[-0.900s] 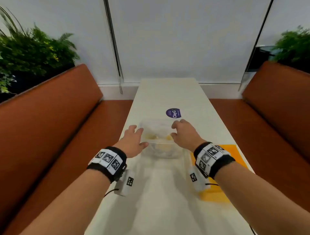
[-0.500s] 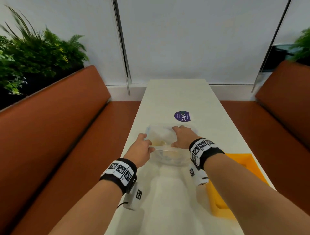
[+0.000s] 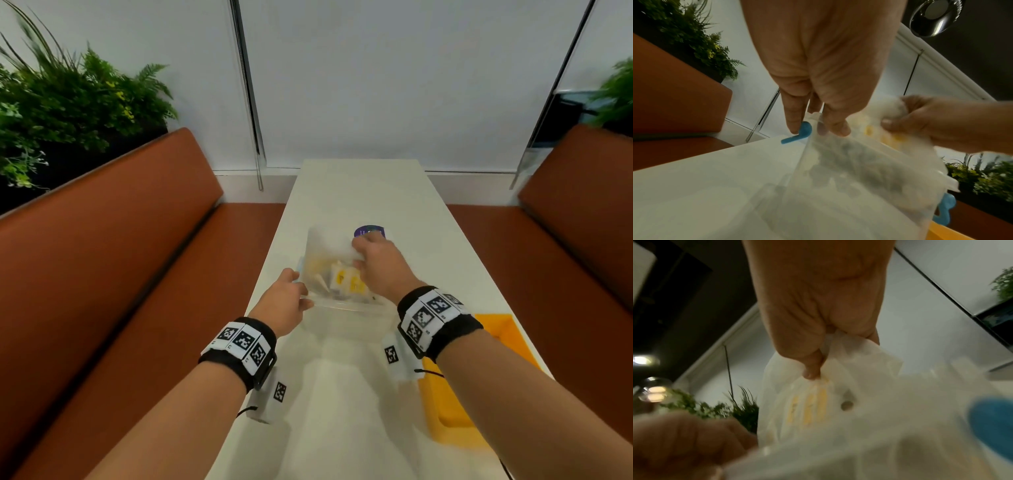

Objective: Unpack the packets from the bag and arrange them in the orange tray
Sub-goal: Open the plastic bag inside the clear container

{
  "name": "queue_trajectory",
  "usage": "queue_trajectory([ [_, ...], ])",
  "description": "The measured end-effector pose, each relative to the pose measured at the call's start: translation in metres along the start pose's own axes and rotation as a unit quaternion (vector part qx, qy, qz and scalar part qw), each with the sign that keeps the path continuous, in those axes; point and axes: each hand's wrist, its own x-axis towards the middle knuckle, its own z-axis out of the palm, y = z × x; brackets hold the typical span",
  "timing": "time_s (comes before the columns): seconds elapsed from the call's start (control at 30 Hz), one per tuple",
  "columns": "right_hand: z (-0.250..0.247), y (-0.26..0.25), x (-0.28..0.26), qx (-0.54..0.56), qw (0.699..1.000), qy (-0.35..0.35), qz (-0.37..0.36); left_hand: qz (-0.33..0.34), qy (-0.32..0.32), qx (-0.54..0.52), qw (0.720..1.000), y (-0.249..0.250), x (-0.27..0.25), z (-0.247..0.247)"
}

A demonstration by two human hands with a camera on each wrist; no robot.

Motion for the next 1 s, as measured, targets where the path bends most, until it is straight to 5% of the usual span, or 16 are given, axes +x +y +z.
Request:
queue_trajectory([
  [0.17, -0.064, -0.023, -0.033, -0.003, 0.987, 0.147, -0.067, -0.019, -0.012, -0.007, 1.0, 0.002, -0.002, -0.001],
  [0.23, -0.084, -0.031, -0.052, 0.015, 0.985, 0.155, -0.07, -0.023, -0.017, -0.011, 1.0, 0.005, -0.004, -0.002],
  [0.37, -0.093, -0.039, -0.087, 0.045, 0.994, 0.048, -0.084, -0.008, -0.025, -0.084, 0.996, -0.003, -0.005, -0.003],
  [0.53, -0.046, -0.032, -0.114, 0.055, 0.994, -0.083, -0.036, 0.02, -0.021, 0.004, 1.0, 0.001, -0.009, -0.009],
  [0.77, 0.006, -0.038, -0.134, 0.056, 0.988, -0.144, 0.023, 0.077, 0.064, 0.001, 0.995, 0.01, -0.04, -0.023],
  [0.93, 0.0, -0.038, -0.135, 0.102, 0.971, -0.157, 0.146, -0.008, -0.147, -0.055, 0.988, 0.023, -0.055, -0.019],
  [1.0, -0.002, -0.037, -0.136, 0.11, 0.96, -0.184, 0.179, -0.031, -0.184, -0.082, 0.979, 0.024, -0.059, -0.012],
])
